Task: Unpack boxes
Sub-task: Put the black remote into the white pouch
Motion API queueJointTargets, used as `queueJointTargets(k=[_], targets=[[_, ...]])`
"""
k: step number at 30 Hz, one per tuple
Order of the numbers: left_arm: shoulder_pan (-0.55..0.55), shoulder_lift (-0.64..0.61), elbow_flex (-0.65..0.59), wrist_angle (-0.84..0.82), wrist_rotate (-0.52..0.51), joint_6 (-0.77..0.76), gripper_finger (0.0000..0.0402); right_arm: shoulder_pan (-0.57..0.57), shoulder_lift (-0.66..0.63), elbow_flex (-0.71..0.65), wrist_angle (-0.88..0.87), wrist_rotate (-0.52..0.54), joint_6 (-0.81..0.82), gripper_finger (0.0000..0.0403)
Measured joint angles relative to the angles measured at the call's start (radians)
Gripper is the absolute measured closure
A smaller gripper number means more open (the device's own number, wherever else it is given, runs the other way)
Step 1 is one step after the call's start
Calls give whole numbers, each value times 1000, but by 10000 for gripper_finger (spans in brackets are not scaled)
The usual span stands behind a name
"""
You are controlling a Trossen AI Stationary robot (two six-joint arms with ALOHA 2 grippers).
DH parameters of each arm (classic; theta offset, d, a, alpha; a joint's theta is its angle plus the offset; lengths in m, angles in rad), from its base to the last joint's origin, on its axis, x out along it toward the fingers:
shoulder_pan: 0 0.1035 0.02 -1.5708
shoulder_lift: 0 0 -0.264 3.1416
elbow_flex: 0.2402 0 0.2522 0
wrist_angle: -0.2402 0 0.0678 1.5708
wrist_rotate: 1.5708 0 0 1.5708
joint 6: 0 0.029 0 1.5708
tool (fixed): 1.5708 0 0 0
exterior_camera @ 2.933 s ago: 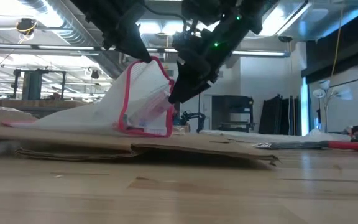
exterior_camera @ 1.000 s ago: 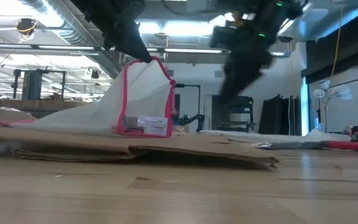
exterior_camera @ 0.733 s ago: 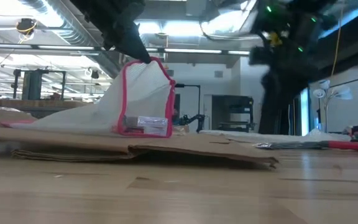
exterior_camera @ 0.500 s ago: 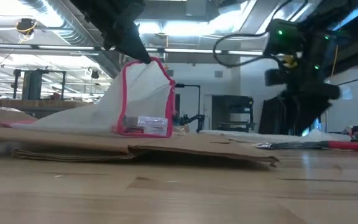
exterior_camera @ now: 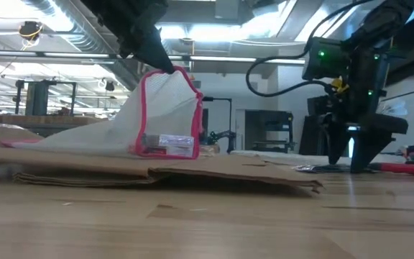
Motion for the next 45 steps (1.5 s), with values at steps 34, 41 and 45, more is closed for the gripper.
queueJointTargets(k=[34, 41, 45], targets=[[-34, 0, 0, -1, 7, 5, 394, -195, 34, 17, 71, -198, -74, 303], [-34, 0, 0, -1, 7, 5, 394, -195, 35, 130, -32, -216, -29, 313], [-34, 0, 0, -1, 7, 5, 394, -195, 34, 218, -110, -289, -20, 360]])
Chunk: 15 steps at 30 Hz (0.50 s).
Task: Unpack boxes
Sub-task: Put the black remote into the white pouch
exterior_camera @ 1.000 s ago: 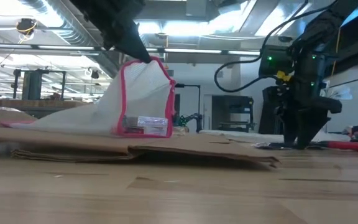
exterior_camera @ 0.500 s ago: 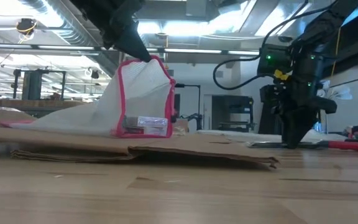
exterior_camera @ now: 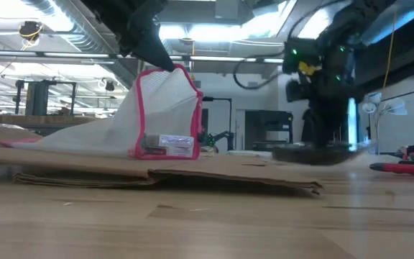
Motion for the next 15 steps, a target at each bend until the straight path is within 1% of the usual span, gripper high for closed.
queueJointTargets(k=[2, 3, 9, 13, 15], targets=[[1, 0, 0, 1, 0, 0, 394, 4, -1, 25, -20, -22, -1, 387], [2, 0, 0, 1, 0, 0, 394, 12, -1, 34, -22, -23, -1, 393], [2, 0, 0, 2, 0, 5, 394, 87, -2, 60, 49, -9, 52, 385], [2, 0, 0, 10, 0, 5, 394, 168, -3, 72, 161, -10, 149, 398], [2, 0, 0, 32, 0, 7, 394, 207, 0, 74, 253, -10, 216, 398]])
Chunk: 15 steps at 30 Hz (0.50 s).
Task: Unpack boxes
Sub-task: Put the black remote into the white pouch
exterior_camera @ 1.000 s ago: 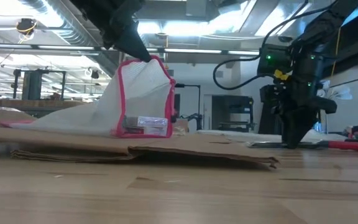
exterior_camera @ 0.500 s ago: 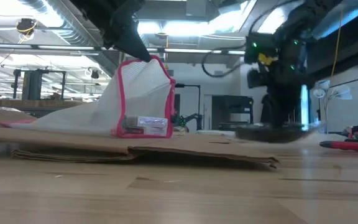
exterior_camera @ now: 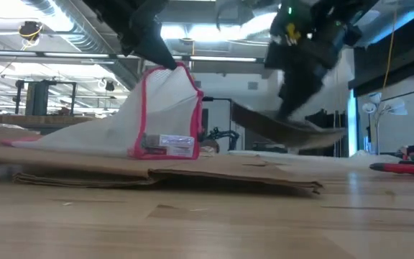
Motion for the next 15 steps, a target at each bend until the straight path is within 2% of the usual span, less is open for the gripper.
queueJointTargets(k=[4, 9, 11, 15], targets=[[0, 0, 0, 48, 0, 3, 394, 64, 39, 2, 244, 3, 133, 398], [0, 0, 0, 72, 1, 15, 394, 103, 168, 11, 571, 20, 276, 401], [0, 0, 0, 73, 1, 15, 394, 102, 223, 40, 626, 51, 309, 401], [0, 0, 0, 67, 0, 14, 394, 101, 307, 135, 630, 115, 305, 401]])
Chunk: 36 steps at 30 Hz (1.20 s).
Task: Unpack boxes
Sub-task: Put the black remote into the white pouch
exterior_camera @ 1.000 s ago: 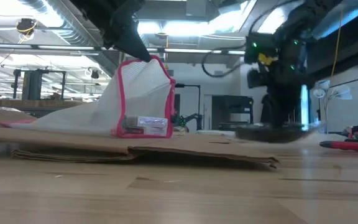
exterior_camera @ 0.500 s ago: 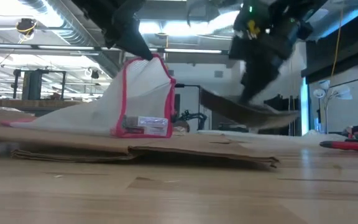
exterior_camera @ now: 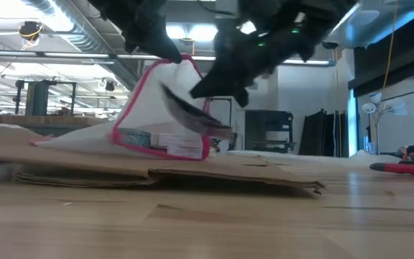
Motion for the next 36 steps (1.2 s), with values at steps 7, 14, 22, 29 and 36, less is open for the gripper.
queueJointTargets(k=[7, 14, 22, 29, 36], targets=[[0, 0, 0, 5, -4, -6, 394, -13, 155, 197, 5, 169, 63, 403], [1, 0, -3, -26, -18, -19, 394, -29, 252, 365, -155, 216, 54, 353], [1, 0, 0, -44, 8, -39, 394, -17, 210, 383, -294, 252, -94, 254], [0, 1, 0, -51, 8, -27, 394, 19, 144, 381, -506, 226, -232, 231], [0, 1, 0, -52, 4, -26, 394, 89, 36, 362, -862, 236, -262, 233]])
